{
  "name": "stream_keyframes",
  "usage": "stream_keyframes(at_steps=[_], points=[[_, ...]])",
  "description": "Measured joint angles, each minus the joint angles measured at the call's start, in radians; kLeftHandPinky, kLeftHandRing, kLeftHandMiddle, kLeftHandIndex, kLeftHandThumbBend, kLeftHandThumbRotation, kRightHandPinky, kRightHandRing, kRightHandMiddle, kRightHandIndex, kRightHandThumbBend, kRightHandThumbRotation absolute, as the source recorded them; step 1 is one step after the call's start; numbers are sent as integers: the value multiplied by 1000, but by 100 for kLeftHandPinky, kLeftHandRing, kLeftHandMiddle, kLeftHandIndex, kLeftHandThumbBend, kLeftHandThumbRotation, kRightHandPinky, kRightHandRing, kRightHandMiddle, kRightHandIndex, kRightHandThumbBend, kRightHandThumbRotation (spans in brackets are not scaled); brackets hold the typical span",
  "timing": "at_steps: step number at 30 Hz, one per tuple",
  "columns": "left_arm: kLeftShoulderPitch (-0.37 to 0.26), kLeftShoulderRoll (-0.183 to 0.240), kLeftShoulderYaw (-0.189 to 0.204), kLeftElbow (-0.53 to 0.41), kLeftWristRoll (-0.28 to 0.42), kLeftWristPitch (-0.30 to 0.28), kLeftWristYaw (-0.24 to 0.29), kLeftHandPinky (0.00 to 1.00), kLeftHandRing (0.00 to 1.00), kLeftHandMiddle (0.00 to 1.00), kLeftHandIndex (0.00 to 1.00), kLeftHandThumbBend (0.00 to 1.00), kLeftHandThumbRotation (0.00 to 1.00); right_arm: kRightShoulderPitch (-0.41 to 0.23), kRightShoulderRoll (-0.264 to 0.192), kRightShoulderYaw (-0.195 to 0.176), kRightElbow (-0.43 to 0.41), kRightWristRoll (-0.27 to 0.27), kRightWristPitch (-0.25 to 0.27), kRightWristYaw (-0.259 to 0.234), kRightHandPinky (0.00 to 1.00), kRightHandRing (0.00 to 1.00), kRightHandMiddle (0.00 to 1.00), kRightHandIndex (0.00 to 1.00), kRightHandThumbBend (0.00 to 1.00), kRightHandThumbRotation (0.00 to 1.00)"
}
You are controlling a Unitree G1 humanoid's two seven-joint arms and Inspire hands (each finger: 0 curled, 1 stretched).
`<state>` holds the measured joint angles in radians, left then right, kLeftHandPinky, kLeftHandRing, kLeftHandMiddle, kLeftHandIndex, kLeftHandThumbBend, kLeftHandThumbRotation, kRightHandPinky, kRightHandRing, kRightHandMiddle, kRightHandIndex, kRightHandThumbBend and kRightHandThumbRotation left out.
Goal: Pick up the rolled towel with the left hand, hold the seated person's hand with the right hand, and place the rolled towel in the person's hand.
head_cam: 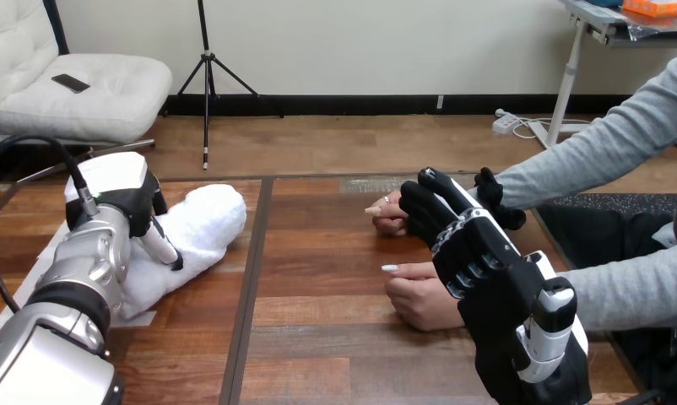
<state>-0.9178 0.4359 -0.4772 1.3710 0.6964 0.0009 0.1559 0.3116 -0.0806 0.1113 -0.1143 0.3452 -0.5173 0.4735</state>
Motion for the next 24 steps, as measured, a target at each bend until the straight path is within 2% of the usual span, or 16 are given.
stream_keyframes(at_steps=[15, 21, 24], points=[[0, -3, 4, 0, 0, 0, 0, 29, 38, 47, 50, 71, 0, 0, 0, 0, 0, 0, 0, -4, 97, 94, 90, 91, 100, 100], [-1, -6, 3, 0, 3, 19, -11, 32, 42, 52, 55, 73, 2, 0, 0, 0, 0, 0, 0, -4, 99, 95, 91, 91, 100, 100], [-5, -8, -1, 0, 10, 36, -22, 36, 48, 57, 57, 75, 7, 0, 0, 0, 0, 0, 0, -4, 100, 95, 91, 92, 100, 100]])
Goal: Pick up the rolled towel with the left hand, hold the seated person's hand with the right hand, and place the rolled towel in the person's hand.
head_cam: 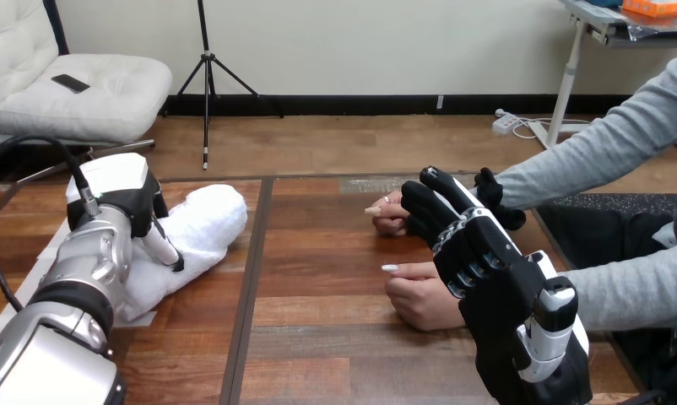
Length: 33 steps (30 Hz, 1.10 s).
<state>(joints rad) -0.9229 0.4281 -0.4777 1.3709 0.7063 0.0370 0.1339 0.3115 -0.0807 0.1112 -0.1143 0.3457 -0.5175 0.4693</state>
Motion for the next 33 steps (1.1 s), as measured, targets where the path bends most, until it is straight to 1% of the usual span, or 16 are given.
stream_keyframes(at_steps=[1, 6, 9, 10, 12, 15, 18, 20, 22, 28, 33], points=[[-2, -1, -3, 0, 4, 6, -5, 38, 51, 59, 59, 77, 12, 0, 0, 0, 0, 0, 0, 0, 100, 95, 91, 92, 100, 100], [-18, -4, -27, 0, 26, 39, -33, 43, 57, 65, 65, 79, 23, 0, 0, 0, 0, 0, 0, 0, 100, 95, 91, 92, 100, 100], [-28, -6, -54, 0, 55, 58, -50, 48, 62, 70, 70, 81, 31, 0, 0, 0, 0, 0, 0, 0, 100, 95, 91, 92, 100, 100], [-31, -7, -62, 0, 63, 63, -55, 48, 62, 71, 73, 83, 35, 0, 0, 0, 0, 0, 0, 0, 100, 95, 91, 92, 100, 100], [-36, -9, -74, 0, 79, 72, -64, 48, 62, 71, 75, 84, 38, 0, 0, 0, 0, 0, 0, 0, 100, 95, 91, 92, 100, 100], [-40, -12, -89, 0, 89, 85, -73, 43, 58, 70, 78, 87, 41, 0, 0, 0, 0, 0, 0, 0, 100, 95, 91, 92, 100, 100], [-42, -16, -100, 0, 95, 100, -84, 40, 57, 69, 79, 89, 47, 0, 0, 0, 0, 0, 0, 0, 100, 95, 91, 92, 100, 100], [-42, -18, -105, 0, 99, 107, -92, 39, 57, 70, 80, 91, 52, 0, 1, 0, 0, 0, 0, -1, 100, 95, 91, 92, 100, 100], [-42, -21, -112, 1, 107, 115, -103, 38, 56, 70, 81, 92, 55, 0, 1, 0, 0, 0, 0, -1, 100, 95, 91, 92, 100, 100], [-42, -27, -130, 2, 122, 132, -121, 36, 55, 69, 80, 96, 63, 0, 2, 0, 0, 1, 0, 0, 100, 95, 91, 92, 100, 100], [-44, -33, -135, 2, 125, 143, -129, 36, 56, 70, 81, 98, 67, 0, 2, 0, 0, 4, 0, 1, 100, 95, 91, 92, 100, 100]])
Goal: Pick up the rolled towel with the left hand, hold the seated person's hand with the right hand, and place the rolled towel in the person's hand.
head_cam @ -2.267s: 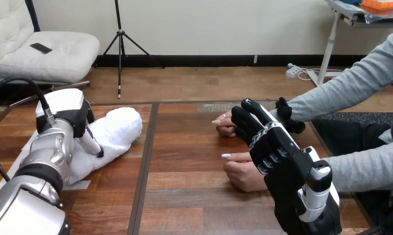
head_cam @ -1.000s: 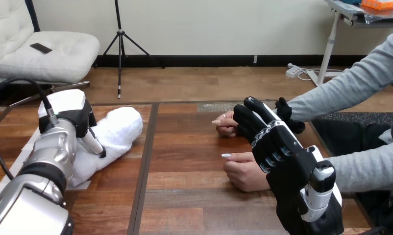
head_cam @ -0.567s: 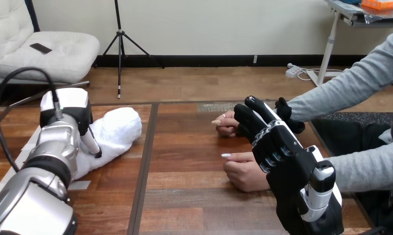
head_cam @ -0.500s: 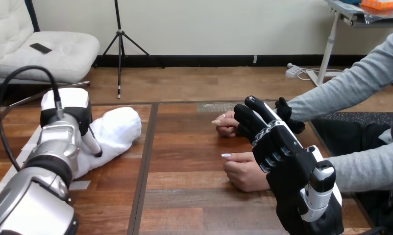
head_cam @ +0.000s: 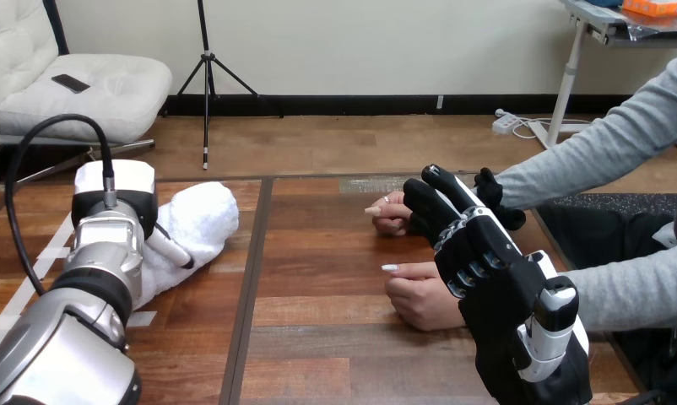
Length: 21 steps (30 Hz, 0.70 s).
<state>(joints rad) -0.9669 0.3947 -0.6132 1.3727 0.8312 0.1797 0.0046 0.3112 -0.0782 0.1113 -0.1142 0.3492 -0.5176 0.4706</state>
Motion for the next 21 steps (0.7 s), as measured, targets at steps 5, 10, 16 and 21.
stream_keyframes(at_steps=[5, 10, 16, 21], points=[[-5, -7, -1, 0, 0, 10, -11, 41, 61, 73, 82, 98, 71, 0, 0, 0, 0, 4, 0, 1, 100, 95, 91, 92, 100, 100], [-12, -10, -3, 1, 0, 11, -25, 42, 62, 74, 84, 97, 72, 0, 0, 0, 0, 4, 0, 0, 100, 95, 91, 93, 100, 100], [-18, -14, -5, 1, 0, 11, -41, 45, 65, 77, 87, 97, 73, 0, 0, 0, 0, 4, 0, 0, 100, 95, 91, 93, 100, 100], [-18, -17, 0, 1, -4, 16, -42, 49, 67, 78, 86, 97, 69, 0, 0, 0, 0, 3, 0, -1, 100, 95, 91, 92, 100, 100]])
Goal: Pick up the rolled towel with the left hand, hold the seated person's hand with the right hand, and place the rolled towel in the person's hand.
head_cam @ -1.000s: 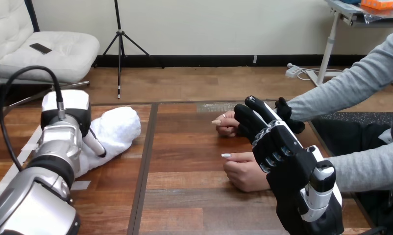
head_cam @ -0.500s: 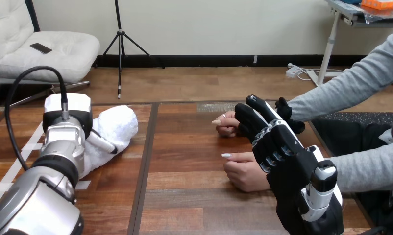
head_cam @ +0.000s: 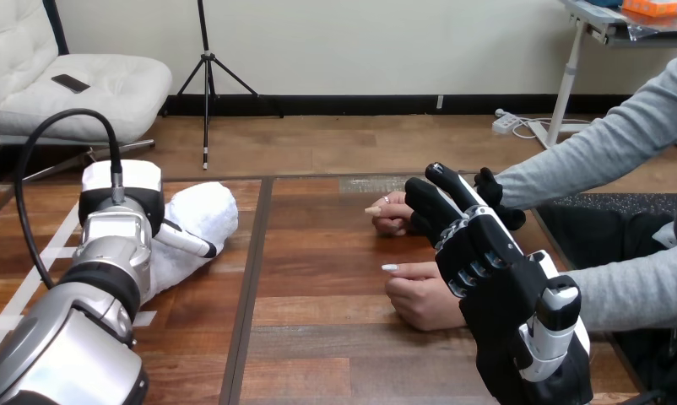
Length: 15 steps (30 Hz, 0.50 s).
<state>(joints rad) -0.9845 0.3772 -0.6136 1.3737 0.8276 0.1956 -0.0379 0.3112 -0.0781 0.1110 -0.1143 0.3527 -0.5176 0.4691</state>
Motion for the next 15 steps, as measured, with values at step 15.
stream_keyframes(at_steps=[15], points=[[0, -1, 5, 0, -13, 1, -5, 68, 79, 84, 88, 95, 69, 0, 1, 0, 0, -1, 0, -9, 100, 94, 90, 92, 100, 100]])
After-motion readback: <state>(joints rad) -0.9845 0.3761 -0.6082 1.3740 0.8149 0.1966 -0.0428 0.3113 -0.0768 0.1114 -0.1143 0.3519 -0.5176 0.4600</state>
